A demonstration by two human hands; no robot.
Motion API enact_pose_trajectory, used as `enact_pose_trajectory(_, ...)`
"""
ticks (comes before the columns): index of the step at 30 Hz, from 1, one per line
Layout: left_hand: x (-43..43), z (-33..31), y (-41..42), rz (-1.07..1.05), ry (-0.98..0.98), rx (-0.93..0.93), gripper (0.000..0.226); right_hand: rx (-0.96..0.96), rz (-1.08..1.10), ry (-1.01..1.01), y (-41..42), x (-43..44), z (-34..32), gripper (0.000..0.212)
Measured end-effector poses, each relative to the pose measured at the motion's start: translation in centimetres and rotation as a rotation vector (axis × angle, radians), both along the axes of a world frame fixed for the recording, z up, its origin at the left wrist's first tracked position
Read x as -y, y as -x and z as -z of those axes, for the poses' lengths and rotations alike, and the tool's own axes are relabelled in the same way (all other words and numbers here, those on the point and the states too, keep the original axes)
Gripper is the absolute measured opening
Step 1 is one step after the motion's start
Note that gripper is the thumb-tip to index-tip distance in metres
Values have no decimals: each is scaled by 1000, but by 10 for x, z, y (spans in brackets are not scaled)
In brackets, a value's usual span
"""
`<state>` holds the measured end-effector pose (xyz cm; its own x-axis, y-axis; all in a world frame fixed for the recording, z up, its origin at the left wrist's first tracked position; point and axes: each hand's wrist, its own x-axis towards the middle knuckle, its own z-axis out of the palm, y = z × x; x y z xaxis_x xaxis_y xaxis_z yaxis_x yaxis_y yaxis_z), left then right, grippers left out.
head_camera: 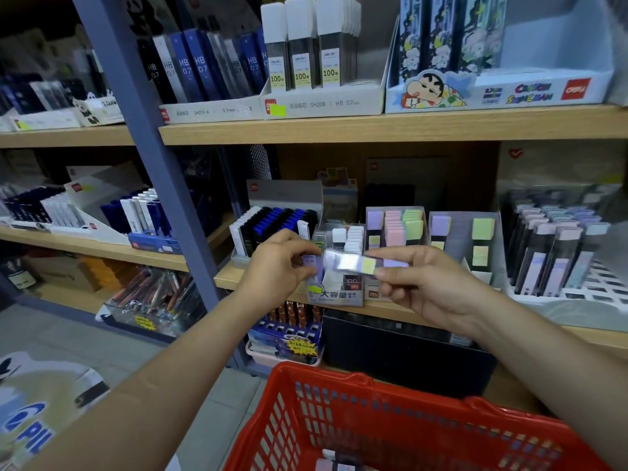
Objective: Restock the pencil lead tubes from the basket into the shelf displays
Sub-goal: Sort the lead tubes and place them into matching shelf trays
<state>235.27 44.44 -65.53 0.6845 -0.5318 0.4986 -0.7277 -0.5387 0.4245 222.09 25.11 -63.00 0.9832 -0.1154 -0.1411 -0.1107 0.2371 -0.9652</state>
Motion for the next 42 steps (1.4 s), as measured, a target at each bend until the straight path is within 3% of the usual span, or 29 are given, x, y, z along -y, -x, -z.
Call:
enact_pose_trajectory(5,1,1,3,-2,-18,-2,33,44,141,7,0,0,3,24)
enact_pose_trajectory(11,1,-10,2,-22,1,33,5,98,151,41,0,-1,5,9)
enact_pose_trajectory(14,7,-25,13,-34,57,32,12,93,102,89,3,0,6,10)
enact_pose_trajectory(19,28,-46,42,261,251,-589,20,108,71,143,5,-8,3,9)
enact_pose_trajectory(24,32,-48,51,343,288,-758,15,136,107,215,8,-11,1,4)
enact_pose_trajectory(31,32,-47,44,237,480,-731,10,10,-110,190,16,-1,-4,24)
enact_pose_trajectory(36,40,-45,49,234,520,-685,18,81,53,324,11,-1,4,15)
enact_pose_trajectory(40,51,-45,49,243,421,-591,37,105,186,255,3,-4,10,14)
enact_pose_trajectory(42,56,-50,46,214,429,-482,35,154,220,445,0,4,12,16)
